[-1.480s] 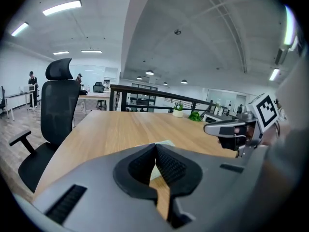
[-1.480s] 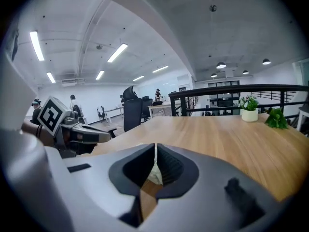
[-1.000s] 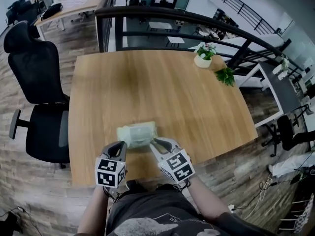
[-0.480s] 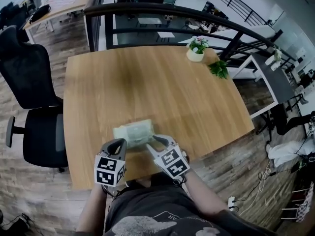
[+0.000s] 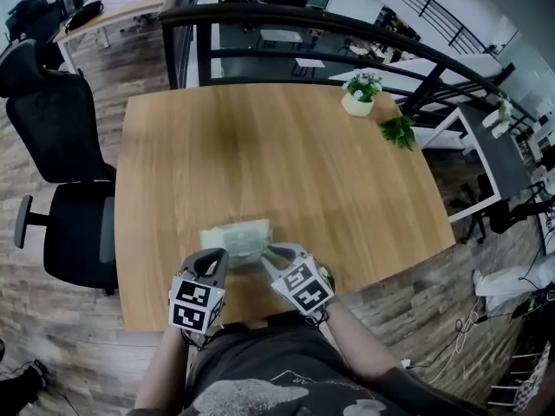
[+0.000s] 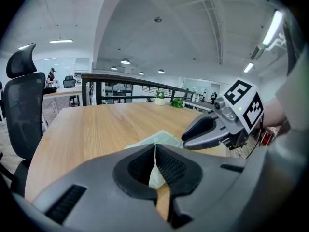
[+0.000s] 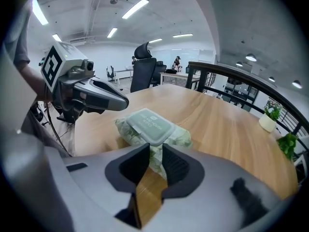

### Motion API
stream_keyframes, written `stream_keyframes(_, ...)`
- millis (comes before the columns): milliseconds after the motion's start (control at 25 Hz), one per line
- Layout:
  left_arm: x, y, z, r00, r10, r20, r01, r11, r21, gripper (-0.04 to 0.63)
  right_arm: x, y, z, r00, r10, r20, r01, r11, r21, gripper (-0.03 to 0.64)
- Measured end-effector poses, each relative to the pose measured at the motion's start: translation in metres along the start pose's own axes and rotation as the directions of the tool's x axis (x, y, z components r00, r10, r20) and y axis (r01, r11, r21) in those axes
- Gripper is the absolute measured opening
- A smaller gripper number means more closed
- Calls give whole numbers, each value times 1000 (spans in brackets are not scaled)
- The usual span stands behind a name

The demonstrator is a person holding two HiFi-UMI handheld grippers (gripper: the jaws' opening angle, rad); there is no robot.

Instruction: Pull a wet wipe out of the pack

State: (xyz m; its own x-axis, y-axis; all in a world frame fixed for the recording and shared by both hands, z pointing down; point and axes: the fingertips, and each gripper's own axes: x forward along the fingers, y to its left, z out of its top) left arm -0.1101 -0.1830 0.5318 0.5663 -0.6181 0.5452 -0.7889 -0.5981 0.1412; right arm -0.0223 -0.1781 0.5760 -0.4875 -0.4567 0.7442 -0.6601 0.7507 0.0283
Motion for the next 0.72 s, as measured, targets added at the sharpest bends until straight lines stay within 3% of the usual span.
stream_keyframes(280,8,-6,-4,999,4,-37,-2,998,68,15,9,0,-3,994,82,-70,-87,994,-60,64)
stream_keyframes(400,10,-11,-3,999,-4,-47,11,990,141,29,11,2,-5,987,132,-94,-137,990,-46,64)
stream_keyframes(480,16,-16,-7,997,-28,-76,41,983,177,162,12,0,-5,982,161,-96,-165,986,-35,64)
stream_keyframes(600,24,-18,-11,993,-16,-115,40,978,206,248,13,-3,-5,976,190,-104,-195,980,-36,64)
stream_keyframes(720,29,-17,-10,992,25,-125,11,962,272,293,12,-2,-5,970,216,-113,-221,975,-35,64)
